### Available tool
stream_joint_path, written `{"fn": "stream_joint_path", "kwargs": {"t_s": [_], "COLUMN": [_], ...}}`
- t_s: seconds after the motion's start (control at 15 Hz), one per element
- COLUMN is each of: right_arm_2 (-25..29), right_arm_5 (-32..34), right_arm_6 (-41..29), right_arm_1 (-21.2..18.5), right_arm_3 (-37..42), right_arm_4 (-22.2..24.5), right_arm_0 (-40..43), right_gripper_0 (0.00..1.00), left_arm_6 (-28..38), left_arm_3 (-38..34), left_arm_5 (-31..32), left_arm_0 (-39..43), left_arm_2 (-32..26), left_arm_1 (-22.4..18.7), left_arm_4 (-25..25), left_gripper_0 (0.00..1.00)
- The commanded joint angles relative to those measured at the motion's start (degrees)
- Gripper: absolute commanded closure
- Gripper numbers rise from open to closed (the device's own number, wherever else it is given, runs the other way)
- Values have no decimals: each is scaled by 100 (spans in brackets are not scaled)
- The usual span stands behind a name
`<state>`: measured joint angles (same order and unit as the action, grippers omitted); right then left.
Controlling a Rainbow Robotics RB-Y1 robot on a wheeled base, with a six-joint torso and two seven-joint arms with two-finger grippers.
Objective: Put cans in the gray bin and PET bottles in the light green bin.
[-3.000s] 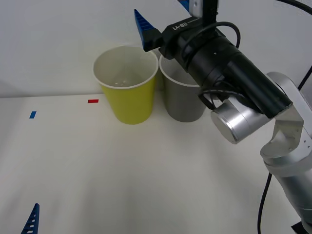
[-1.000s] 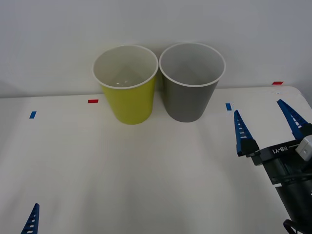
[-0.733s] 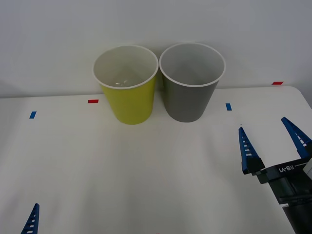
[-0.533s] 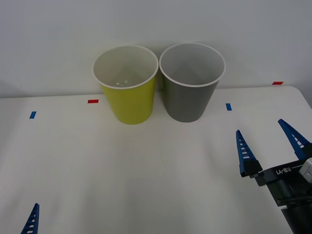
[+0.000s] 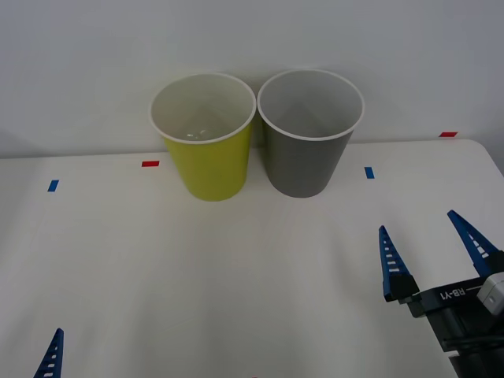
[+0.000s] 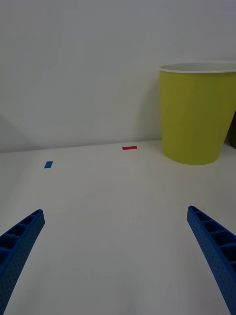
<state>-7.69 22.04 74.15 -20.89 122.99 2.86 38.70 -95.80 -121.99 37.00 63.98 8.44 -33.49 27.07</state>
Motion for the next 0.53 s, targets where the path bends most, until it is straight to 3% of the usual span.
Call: {"fn": "stream_joint_path", "kwargs": {"t_s": [0.07, 0.2, 0.33, 0.53], "right_arm_2": [-5, -101, -260, -497], "right_arm_5": [160, 354, 582, 802], "right_arm_6": [179, 425, 1102, 1225], "right_arm_1": [6, -55, -222, -521], "right_arm_3": [-3, -3, -3, -3], "right_arm_4": [-233, -523, -1051, -1464], "right_arm_0": [340, 657, 929, 1281], "right_gripper_0": [0, 0, 0, 0], "left_arm_6": [0, 0, 0, 0], "left_arm_3": [0, 0, 0, 0], "left_arm_5": [0, 0, 0, 0], "left_arm_0": [0, 0, 0, 0], "left_arm_2": [0, 0, 0, 0], "left_arm_1": [0, 0, 0, 0], "left_arm_4": [0, 0, 0, 0], "left_gripper_0": [0, 0, 0, 0]}}
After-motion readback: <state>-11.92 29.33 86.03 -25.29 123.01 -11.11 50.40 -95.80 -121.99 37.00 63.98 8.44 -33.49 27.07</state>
